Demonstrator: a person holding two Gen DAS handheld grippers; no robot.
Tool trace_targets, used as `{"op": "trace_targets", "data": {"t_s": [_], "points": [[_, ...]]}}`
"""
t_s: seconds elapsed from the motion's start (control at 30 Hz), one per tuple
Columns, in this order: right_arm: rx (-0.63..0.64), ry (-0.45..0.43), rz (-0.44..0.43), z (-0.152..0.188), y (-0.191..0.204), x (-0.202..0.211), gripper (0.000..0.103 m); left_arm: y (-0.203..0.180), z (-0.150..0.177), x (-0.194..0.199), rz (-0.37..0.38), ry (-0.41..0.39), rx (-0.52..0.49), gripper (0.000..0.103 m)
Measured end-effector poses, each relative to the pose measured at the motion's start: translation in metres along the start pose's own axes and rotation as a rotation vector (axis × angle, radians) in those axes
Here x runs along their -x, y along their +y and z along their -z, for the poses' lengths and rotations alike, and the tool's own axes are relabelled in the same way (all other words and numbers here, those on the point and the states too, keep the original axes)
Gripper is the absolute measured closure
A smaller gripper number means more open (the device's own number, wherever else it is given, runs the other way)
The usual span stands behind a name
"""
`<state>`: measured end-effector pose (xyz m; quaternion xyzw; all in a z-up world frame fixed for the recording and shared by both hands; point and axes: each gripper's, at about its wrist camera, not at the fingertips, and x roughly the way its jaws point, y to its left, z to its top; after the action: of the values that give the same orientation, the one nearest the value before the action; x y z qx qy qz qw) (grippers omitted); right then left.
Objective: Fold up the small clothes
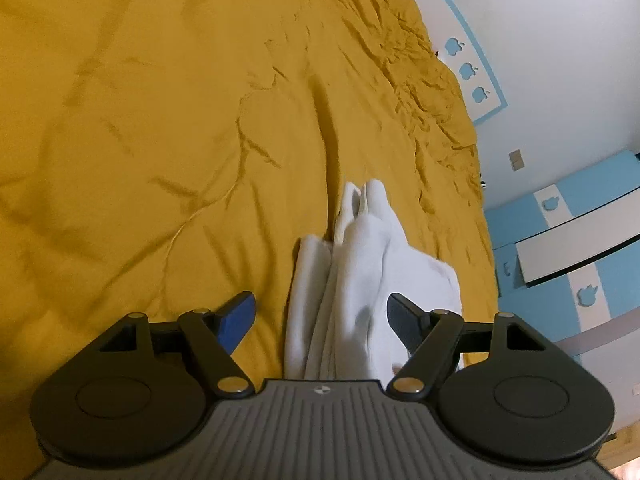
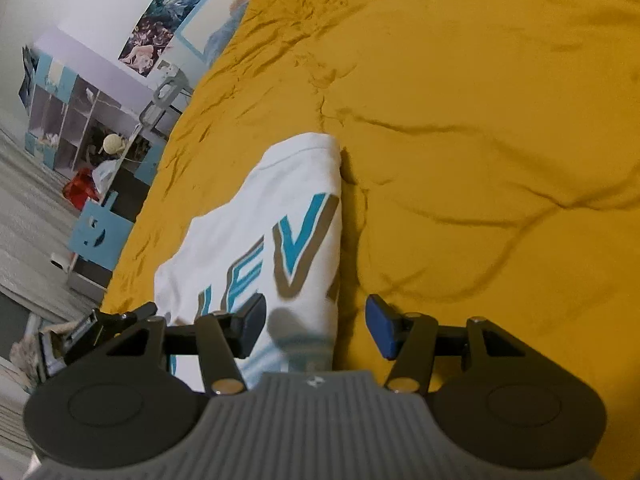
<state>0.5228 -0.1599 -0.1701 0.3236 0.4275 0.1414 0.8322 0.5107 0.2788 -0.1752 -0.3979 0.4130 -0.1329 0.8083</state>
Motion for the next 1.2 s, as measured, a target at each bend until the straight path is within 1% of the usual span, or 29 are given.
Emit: {"op": "trace_targets", "data": {"t_s": [0.07,0.1,0.17,0.23,0.3,0.33,0.37,0.43,0.47,0.5,0.53,0.57,0.63,0.77,0.9,1.0,1.1,1.2], "points": [[-0.008,-0.003,-0.003,-0.01,-0.004,-0.014,0.051,0.001,-0.006,-0.008,0.02,0.008,-0.004,0.016],[-0.022,-0.003,-0.023,-0.015,-0.007,-0.021,0.051,0.0,-0.009,-0.013,0.029,0.016,-0.007,0.017],[-0.051,0.006,-0.077,-0.026,-0.014,-0.035,0.052,-0.002,-0.013,-0.022,0.042,0.023,-0.015,0.022],[-0.068,0.007,-0.106,-0.036,-0.018,-0.048,0.057,-0.003,-0.018,-0.031,0.042,0.028,-0.022,0.039],[-0.081,0.015,-0.103,-0.046,-0.021,-0.062,0.067,-0.003,-0.023,-0.038,0.039,0.033,-0.017,0.048],[-0.092,0.018,-0.111,-0.052,-0.023,-0.069,0.069,-0.003,-0.024,-0.041,0.045,0.036,-0.014,0.055],[-0.109,0.021,-0.126,-0.057,-0.027,-0.074,0.073,-0.003,-0.025,-0.042,0.047,0.039,-0.013,0.059],[-0.162,0.027,-0.154,-0.067,-0.033,-0.085,0.075,-0.005,-0.024,-0.043,0.039,0.041,-0.023,0.071],[-0.176,0.029,-0.161,-0.071,-0.034,-0.089,0.082,-0.007,-0.024,-0.04,0.034,0.035,-0.033,0.073],[-0.178,0.027,-0.16,-0.074,-0.034,-0.092,0.087,-0.01,-0.023,-0.036,0.029,0.026,-0.051,0.077],[-0.165,0.024,-0.155,-0.076,-0.032,-0.093,0.089,-0.017,-0.021,-0.031,0.021,0.008,-0.077,0.08],[-0.14,0.017,-0.148,-0.076,-0.026,-0.091,0.094,-0.025,-0.019,-0.027,0.016,-0.011,-0.105,0.081],[-0.074,-0.016,-0.145,-0.076,-0.013,-0.081,0.096,-0.044,-0.012,-0.012,0.002,-0.053,-0.183,0.084],[0.03,-0.089,-0.147,-0.071,0.019,-0.048,0.097,-0.09,0.011,0.02,-0.048,-0.154,-0.351,0.085],[0.126,-0.168,-0.165,-0.067,0.054,-0.005,0.098,-0.131,0.048,0.07,-0.078,-0.301,-0.501,0.086],[0.178,-0.222,-0.192,-0.06,0.078,0.034,0.098,-0.15,0.078,0.109,-0.071,-0.394,-0.539,0.086],[0.226,-0.265,-0.213,-0.047,0.101,0.074,0.098,-0.168,0.104,0.138,-0.042,-0.467,-0.536,0.087],[0.271,-0.308,-0.237,-0.029,0.117,0.119,0.098,-0.184,0.133,0.175,0.0,-0.523,-0.538,0.087]]}}
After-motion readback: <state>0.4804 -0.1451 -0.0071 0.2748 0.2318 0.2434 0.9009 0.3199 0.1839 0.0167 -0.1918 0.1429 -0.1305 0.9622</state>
